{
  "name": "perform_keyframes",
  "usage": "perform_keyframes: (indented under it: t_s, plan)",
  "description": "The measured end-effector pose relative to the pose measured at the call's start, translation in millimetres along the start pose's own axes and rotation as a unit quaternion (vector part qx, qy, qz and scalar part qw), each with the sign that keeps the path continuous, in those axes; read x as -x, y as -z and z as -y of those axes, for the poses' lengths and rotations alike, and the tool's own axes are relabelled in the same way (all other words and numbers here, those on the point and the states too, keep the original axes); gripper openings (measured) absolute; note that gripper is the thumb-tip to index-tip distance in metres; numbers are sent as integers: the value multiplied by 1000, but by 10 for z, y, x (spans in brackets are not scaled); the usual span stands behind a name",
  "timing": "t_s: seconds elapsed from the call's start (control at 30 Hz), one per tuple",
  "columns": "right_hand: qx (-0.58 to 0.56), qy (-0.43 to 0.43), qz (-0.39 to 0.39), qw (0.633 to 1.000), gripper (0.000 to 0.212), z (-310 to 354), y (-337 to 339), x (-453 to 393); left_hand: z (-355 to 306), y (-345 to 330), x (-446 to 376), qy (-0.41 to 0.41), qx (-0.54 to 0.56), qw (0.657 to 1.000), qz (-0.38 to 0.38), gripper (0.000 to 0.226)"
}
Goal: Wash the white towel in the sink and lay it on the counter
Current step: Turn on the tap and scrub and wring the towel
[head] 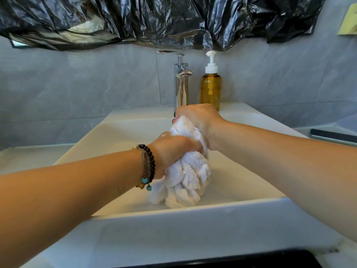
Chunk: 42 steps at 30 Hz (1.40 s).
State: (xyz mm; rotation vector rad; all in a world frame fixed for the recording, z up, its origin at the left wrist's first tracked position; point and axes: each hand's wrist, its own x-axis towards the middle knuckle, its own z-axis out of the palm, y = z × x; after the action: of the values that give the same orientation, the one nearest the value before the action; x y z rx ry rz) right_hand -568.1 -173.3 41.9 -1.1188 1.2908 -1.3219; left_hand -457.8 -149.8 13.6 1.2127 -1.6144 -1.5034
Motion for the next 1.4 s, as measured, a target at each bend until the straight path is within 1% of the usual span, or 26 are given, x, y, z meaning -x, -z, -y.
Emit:
perform_keyframes:
  t_s: [0.07,0.13,0.17,0.23,0.3,0.37,0.4,0.47,0.57,0.63,0.7,0.77,0.83,0.93,1.03,1.13,1.17,1.23,1.27,1.3,1.37,1.4]
  plan:
    - [-6,-12,-18,1000,40,-14,4,-19,14,-38,-1,2,-16,999,-32,57]
    - [-14,-20,-27,999,33,-2,0,-37,9,-64,22,-7,-29,998,-55,45]
    - [0,-25,-38,999,29,16,-15,-35,6,-73,35,-13,-38,997,-60,43]
    - [57,-27,-61,996,27,40,-23,-78,2,-79,53,-22,-67,995,-67,44]
    - [48,-5,-86,995,29,42,-4,-61,0,-84,59,-30,-92,992,-78,44]
    - [90,9,-67,994,29,41,-25,-62,-12,-96,66,-37,-113,989,-88,48]
    - [73,12,-76,994,28,43,-50,-27,-13,-96,68,-42,-122,987,-92,50]
    - [26,31,-103,994,21,6,-58,-4,-24,-87,54,-57,-137,984,-96,47]
    - [24,66,-90,993,16,-12,-57,31,-63,-50,27,-64,-169,980,-85,32]
    - [50,68,-73,994,8,4,-24,25,-99,-3,-21,-53,-198,976,-72,30]
    - [72,70,-56,993,16,36,11,4,-154,62,-45,-38,-221,972,-63,28]
    - [98,82,-48,991,18,73,1,9,-188,139,-71,-37,-277,958,-59,32]
    - [143,115,-63,981,20,91,-14,14,-223,199,-55,-32,-341,937,-74,41]
    - [205,160,-99,960,18,75,47,25,-263,307,-29,0,-363,925,-114,51]
    - [318,205,-142,915,7,88,176,30,-357,425,9,5,-337,930,-145,57]
    - [368,275,-163,873,7,242,211,65,-568,562,40,-12,-306,937,-167,56]
    - [381,304,-171,857,8,334,200,69,-641,609,36,-14,-302,938,-170,60]
    - [399,357,-180,825,11,582,157,52,-748,690,17,-18,-285,942,-174,80]
    - [406,375,-181,813,11,712,138,22,-753,713,-5,-18,-275,945,-175,86]
    - [413,392,-182,801,11,839,102,-36,-725,752,-48,-24,-261,949,-178,82]
    - [442,412,-181,776,9,1041,3,-193,-598,789,-112,-33,-226,955,-189,59]
    - [468,413,-180,761,7,1111,-62,-287,-518,805,-147,-34,-214,957,-195,53]
